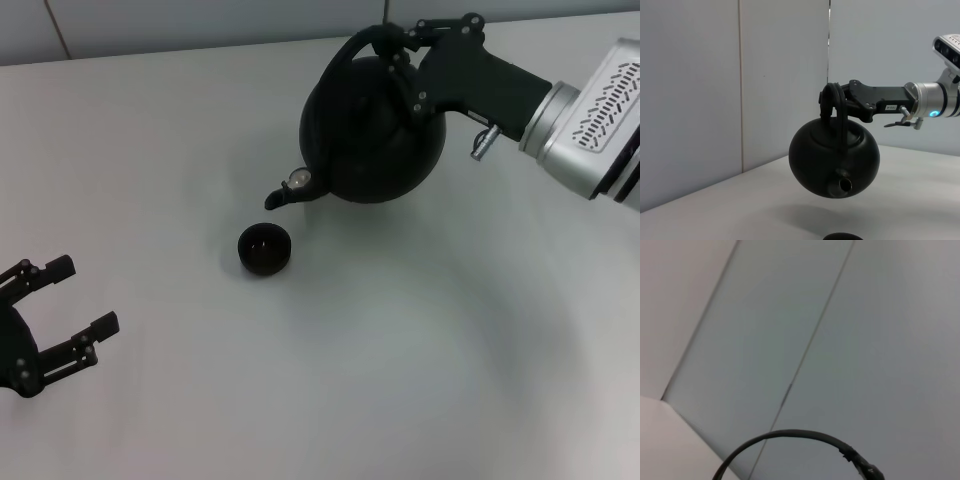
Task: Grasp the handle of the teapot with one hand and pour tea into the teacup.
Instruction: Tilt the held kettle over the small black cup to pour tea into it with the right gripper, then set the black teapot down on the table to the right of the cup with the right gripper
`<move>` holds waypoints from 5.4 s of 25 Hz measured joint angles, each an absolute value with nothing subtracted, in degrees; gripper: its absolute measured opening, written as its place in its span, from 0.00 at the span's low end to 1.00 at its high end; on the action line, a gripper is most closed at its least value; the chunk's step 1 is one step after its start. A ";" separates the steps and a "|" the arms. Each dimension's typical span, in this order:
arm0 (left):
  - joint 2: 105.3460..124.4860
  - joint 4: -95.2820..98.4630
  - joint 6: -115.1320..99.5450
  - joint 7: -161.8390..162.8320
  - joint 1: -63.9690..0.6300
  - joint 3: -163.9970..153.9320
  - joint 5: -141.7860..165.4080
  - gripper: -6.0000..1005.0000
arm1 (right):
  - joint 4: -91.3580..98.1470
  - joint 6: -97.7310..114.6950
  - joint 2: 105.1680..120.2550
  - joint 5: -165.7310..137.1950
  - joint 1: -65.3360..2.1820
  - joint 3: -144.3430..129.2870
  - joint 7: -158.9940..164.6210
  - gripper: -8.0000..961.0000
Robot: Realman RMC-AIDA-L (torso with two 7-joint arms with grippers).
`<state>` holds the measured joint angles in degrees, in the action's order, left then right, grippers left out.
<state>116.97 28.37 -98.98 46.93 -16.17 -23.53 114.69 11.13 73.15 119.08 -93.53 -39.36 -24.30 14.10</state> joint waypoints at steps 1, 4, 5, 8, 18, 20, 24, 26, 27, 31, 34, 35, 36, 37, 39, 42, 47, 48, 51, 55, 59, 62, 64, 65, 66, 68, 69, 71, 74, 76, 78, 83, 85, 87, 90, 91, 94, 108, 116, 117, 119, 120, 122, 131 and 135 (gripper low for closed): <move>116.97 28.38 -99.00 46.93 -16.17 -23.53 114.69 0.81 | 11.45 73.07 119.10 -93.53 -39.58 -25.57 13.33 0.09; 116.97 28.38 -99.03 46.93 -16.17 -23.53 114.69 0.81 | 11.77 72.88 119.11 -93.53 -39.92 -26.58 12.37 0.09; 116.97 28.38 -99.03 46.93 -16.17 -23.53 114.69 0.81 | 11.77 72.88 119.11 -93.53 -39.92 -26.58 12.37 0.09; 116.97 28.39 -99.05 46.93 -16.23 -23.54 114.69 0.81 | 12.79 72.45 119.16 -93.53 -40.05 -27.98 12.05 0.09; 117.15 28.30 -99.01 46.99 -16.32 -23.41 114.70 0.81 | 14.41 71.06 119.10 -93.52 -40.95 -30.17 10.07 0.09; 117.15 28.30 -98.99 47.01 -16.39 -23.39 114.70 0.81 | 14.79 70.85 119.10 -93.52 -41.12 -31.14 10.07 0.09; 117.16 28.38 -98.97 47.22 -16.50 -23.24 114.70 0.81 | 15.96 70.27 119.05 -93.51 -41.39 -33.18 10.07 0.09; 117.15 28.52 -98.96 47.34 -16.57 -23.05 114.70 0.81 | 16.57 69.93 119.06 -93.51 -41.49 -34.20 10.07 0.09; 117.15 28.52 -98.96 47.34 -16.57 -23.05 114.70 0.81 | 16.88 69.88 119.08 -93.51 -41.53 -34.56 10.06 0.09; 117.15 28.41 -98.96 47.36 -16.61 -22.87 114.70 0.81 | 17.60 69.60 119.15 -93.51 -41.90 -35.29 9.79 0.09; 117.15 28.41 -98.96 47.37 -16.65 -22.85 114.70 0.81 | 17.62 69.44 119.16 -93.51 -42.08 -35.96 9.47 0.09; 117.15 28.38 -98.96 47.37 -16.70 -22.85 114.70 0.81 | 17.62 69.44 119.16 -93.51 -42.08 -35.96 9.47 0.09; 117.15 28.38 -98.96 47.37 -16.70 -22.85 114.70 0.81 | 17.62 69.41 119.17 -93.51 -42.10 -36.23 9.39 0.09; 117.15 28.38 -98.96 47.37 -16.70 -22.85 114.70 0.81 | 17.63 69.36 119.18 -93.51 -42.10 -36.59 9.23 0.09; 117.15 28.38 -98.96 47.38 -16.78 -22.78 114.70 0.81 | 17.64 69.31 119.22 -93.51 -42.10 -36.87 8.74 0.09; 117.15 28.38 -98.96 47.38 -16.79 -22.76 114.70 0.81 | 17.66 69.31 119.26 -93.51 -42.17 -36.87 8.37 0.09; 117.15 28.32 -98.96 47.38 -16.79 -22.76 114.70 0.81 | 17.65 69.33 119.26 -93.41 -42.20 -36.85 8.54 0.09; 117.15 28.30 -98.96 47.38 -16.79 -22.76 114.70 0.81 | 17.53 69.33 119.26 -93.27 -42.20 -36.84 9.02 0.09; 117.15 28.30 -98.96 47.37 -16.75 -22.76 114.70 0.81 | 17.39 69.32 119.31 -93.08 -42.02 -36.82 11.35 0.09; 117.15 28.30 -98.96 47.37 -16.71 -22.76 114.70 0.81 | 17.50 69.29 119.37 -93.04 -41.64 -36.71 15.07 0.09; 117.15 28.31 -98.99 47.37 -16.68 -22.76 114.70 0.81 | 17.49 69.03 119.37 -92.29 -40.64 -36.00 20.58 0.09; 117.15 28.38 -99.28 47.40 -16.61 -22.59 114.70 0.81 | 17.27 68.97 119.36 -89.58 -39.42 -35.96 23.12 0.09; 117.15 28.39 -99.26 47.41 -16.61 -22.58 114.70 0.81 | 17.11 68.98 119.35 -87.17 -38.27 -35.94 24.98 0.09; 117.15 28.39 -99.26 47.41 -16.63 -22.59 114.69 0.81 | 17.08 69.07 119.34 -85.81 -37.53 -35.95 26.30 0.09; 117.15 28.39 -99.26 47.42 -16.67 -22.59 114.69 0.81 | 17.05 69.36 119.31 -83.67 -36.13 -35.94 28.29 0.09; 117.15 28.39 -99.26 47.42 -16.67 -22.59 114.69 0.81 | 17.04 69.55 119.28 -82.75 -35.43 -35.94 29.06 0.09; 117.15 28.39 -99.28 47.42 -16.67 -22.58 114.69 0.81 | 17.00 69.72 119.28 -81.93 -34.62 -35.94 29.93 0.09; 117.15 28.40 -99.31 47.44 -16.68 -22.59 114.69 0.81 | 16.67 69.98 119.30 -79.93 -32.61 -35.96 32.51 0.09; 117.15 28.46 -99.35 47.45 -16.65 -22.59 114.69 0.81 | 16.25 70.26 119.40 -78.73 -31.29 -35.97 33.40 0.09; 117.15 28.46 -99.37 47.45 -16.63 -22.59 114.69 0.81 | 15.32 70.82 119.46 -77.39 -30.13 -35.97 33.52 0.09; 117.15 28.44 -99.38 47.46 -16.63 -22.59 114.69 0.81 | 14.72 71.19 119.45 -76.48 -29.78 -35.96 33.32 0.09; 117.15 28.44 -99.39 47.46 -16.74 -22.58 114.69 0.81 | 13.54 71.26 119.44 -76.22 -29.76 -35.95 32.84 0.09; 117.15 28.44 -99.47 47.46 -16.81 -22.59 114.70 0.81 | 12.48 70.94 119.45 -76.11 -30.02 -35.94 32.31 0.09; 117.15 28.41 -99.48 47.46 -16.81 -22.58 114.69 0.81 | 11.14 70.73 119.49 -75.54 -30.33 -35.91 30.98 0.09; 117.15 28.39 -99.49 47.46 -16.79 -22.59 114.70 0.81 | 8.38 70.55 119.50 -73.14 -30.83 -35.84 27.61 0.09; 117.15 28.38 -99.49 47.46 -16.78 -22.59 114.69 0.81 | 6.96 70.21 119.48 -71.99 -31.02 -35.85 26.40 0.09; 117.15 28.32 -99.49 47.43 -16.67 -22.58 114.69 0.81 | 6.30 69.90 119.48 -71.79 -31.06 -35.84 26.01 0.09; 117.24 28.30 -99.49 47.11 -16.52 -22.59 114.69 0.81 | 3.71 68.45 119.53 -71.71 -31.29 -35.86 23.49 0.12; 117.24 28.30 -99.49 47.34 -16.34 -22.59 114.69 0.81 | 3.24 68.28 119.53 -71.71 -31.30 -35.86 23.53 0.14; 117.24 28.30 -99.49 47.34 -16.31 -22.59 114.69 0.81 | 3.24 68.28 119.53 -71.71 -31.30 -35.86 23.53 0.16; 117.24 28.30 -99.49 47.35 -16.26 -22.58 114.69 0.81 | 3.05 67.97 119.53 -71.71 -31.32 -35.86 23.72 0.20; 117.24 28.30 -99.49 47.36 -16.24 -22.59 114.69 0.81 | 3.00 67.96 119.53 -71.71 -31.32 -35.86 23.86 0.22; 117.24 28.30 -99.49 47.37 -16.20 -22.59 114.70 0.81 | 2.99 68.14 119.53 -71.71 -31.10 -35.86 24.02 0.27; 117.32 28.30 -99.56 47.37 -16.17 -22.59 114.69 0.81 | 3.00 71.87 119.52 -71.71 -28.82 -35.86 24.10 0.50; 117.48 28.30 -99.58 47.17 -16.17 -22.59 114.69 0.81 | 3.17 75.51 119.43 -71.71 -25.69 -35.84 23.98 0.72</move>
